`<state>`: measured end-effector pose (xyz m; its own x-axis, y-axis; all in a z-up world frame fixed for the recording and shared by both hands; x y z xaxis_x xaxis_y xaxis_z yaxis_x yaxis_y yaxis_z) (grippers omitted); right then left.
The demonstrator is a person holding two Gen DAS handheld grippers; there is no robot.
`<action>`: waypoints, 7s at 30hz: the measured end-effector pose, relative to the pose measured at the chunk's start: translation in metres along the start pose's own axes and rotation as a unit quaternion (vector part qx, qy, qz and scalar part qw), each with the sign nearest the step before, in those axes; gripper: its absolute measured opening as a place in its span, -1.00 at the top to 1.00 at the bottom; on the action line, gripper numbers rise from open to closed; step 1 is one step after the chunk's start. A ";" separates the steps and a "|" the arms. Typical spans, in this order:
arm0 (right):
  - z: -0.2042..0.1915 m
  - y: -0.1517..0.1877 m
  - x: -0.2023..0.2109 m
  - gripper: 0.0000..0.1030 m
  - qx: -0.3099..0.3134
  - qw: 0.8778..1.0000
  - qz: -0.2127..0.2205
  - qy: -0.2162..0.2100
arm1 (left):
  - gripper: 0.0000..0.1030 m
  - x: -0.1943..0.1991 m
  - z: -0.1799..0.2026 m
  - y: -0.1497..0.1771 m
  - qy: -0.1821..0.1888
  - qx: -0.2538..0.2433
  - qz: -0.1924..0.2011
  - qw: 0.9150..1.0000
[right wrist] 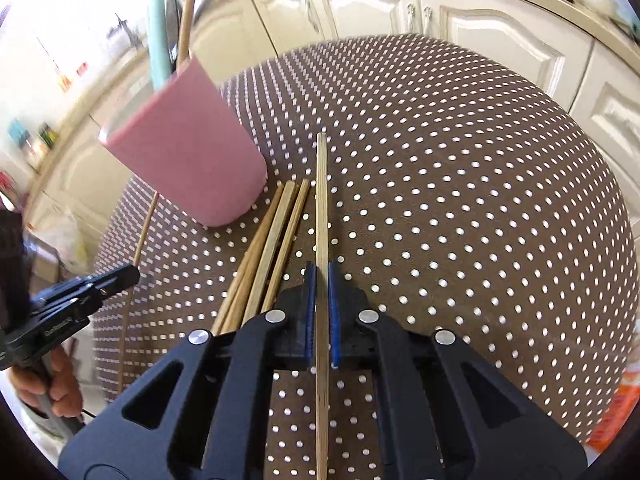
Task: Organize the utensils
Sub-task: 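Grasp another wooden chopstick with the right tool while the left tool holds its chopstick, then lift both held chopsticks up over the pink cup, then lower the chopsticks into the pink cup and open both tools, then move both open tools back down to the chopstick pile, then grasp a wooden chopstick from the pile with the left tool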
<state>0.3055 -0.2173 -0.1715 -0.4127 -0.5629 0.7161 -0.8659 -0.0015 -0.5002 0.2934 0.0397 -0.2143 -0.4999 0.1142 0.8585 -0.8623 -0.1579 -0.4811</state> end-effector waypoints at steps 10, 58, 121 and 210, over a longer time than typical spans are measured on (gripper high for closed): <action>-0.027 0.001 0.078 0.87 0.050 0.991 0.110 -0.064 | 0.89 0.088 0.015 0.006 0.061 -0.004 0.150 0.987; -0.118 -0.073 0.073 0.87 0.177 0.914 0.359 -0.062 | 0.89 0.070 0.077 -0.081 0.050 -0.014 0.422 0.905; -0.146 0.009 0.074 -0.19 0.192 0.937 0.292 0.017 | -0.26 0.163 0.024 -0.014 -0.094 -0.011 0.338 0.936; -0.043 0.034 -0.032 -0.46 0.042 0.990 -0.013 0.136 | 0.88 0.006 0.037 0.039 -0.042 -0.060 -0.036 0.997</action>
<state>0.2768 -0.1633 -0.1909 -0.4616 -0.3182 0.8281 -0.8554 -0.0876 -0.5105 0.2599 -0.0021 -0.2218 -0.4321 0.0386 0.9010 -0.9017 -0.0338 -0.4310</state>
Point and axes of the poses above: each gripper's, at about its wrist camera, not at the fingertips, and x roughly against the way its jaws point, z to its right, y to its underside, the point moved 1 cm from there along -x, roughly the way its jaws point, and after that the axes turned 13 degrees about -y, right-handed, at the moved point
